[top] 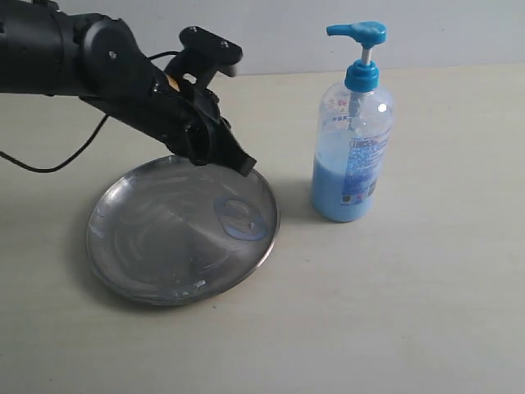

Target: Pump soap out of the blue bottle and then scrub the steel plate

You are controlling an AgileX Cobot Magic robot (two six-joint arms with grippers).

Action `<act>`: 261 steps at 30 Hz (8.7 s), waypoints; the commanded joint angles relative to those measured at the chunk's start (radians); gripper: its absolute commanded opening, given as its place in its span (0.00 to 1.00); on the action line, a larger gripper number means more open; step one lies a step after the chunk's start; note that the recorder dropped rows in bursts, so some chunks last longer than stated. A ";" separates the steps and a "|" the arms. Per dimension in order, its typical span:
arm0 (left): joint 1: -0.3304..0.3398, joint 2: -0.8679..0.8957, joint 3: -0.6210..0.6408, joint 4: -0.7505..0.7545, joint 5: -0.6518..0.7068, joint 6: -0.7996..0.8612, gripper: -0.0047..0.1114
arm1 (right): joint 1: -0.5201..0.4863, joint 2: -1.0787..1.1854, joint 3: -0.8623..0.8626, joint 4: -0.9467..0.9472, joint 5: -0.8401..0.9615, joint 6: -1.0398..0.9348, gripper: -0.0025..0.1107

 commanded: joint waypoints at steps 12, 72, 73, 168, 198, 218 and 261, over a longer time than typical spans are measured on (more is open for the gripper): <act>0.050 -0.686 0.327 0.003 -0.241 -0.073 0.04 | 0.003 -0.198 0.001 -0.115 0.031 0.057 0.02; 0.317 -1.431 0.612 0.140 -0.081 -0.140 0.04 | 0.003 -0.456 0.019 -0.334 0.226 0.293 0.02; 0.317 -1.431 0.612 0.140 -0.081 -0.140 0.04 | 0.003 -0.456 0.019 -0.334 0.226 0.293 0.02; 0.673 -1.839 1.194 0.131 -0.042 -0.233 0.04 | 0.003 -0.456 0.019 -0.333 0.226 0.293 0.02; 0.673 -1.839 1.194 0.131 -0.042 -0.233 0.04 | -0.041 -0.476 0.019 -0.285 0.214 0.298 0.02; 0.673 -1.839 1.194 0.131 -0.042 -0.233 0.04 | -0.212 -0.568 0.127 0.079 0.029 -0.042 0.02; 0.673 -1.839 1.194 0.131 -0.042 -0.233 0.04 | -0.194 -0.653 0.545 0.153 -0.034 -0.085 0.02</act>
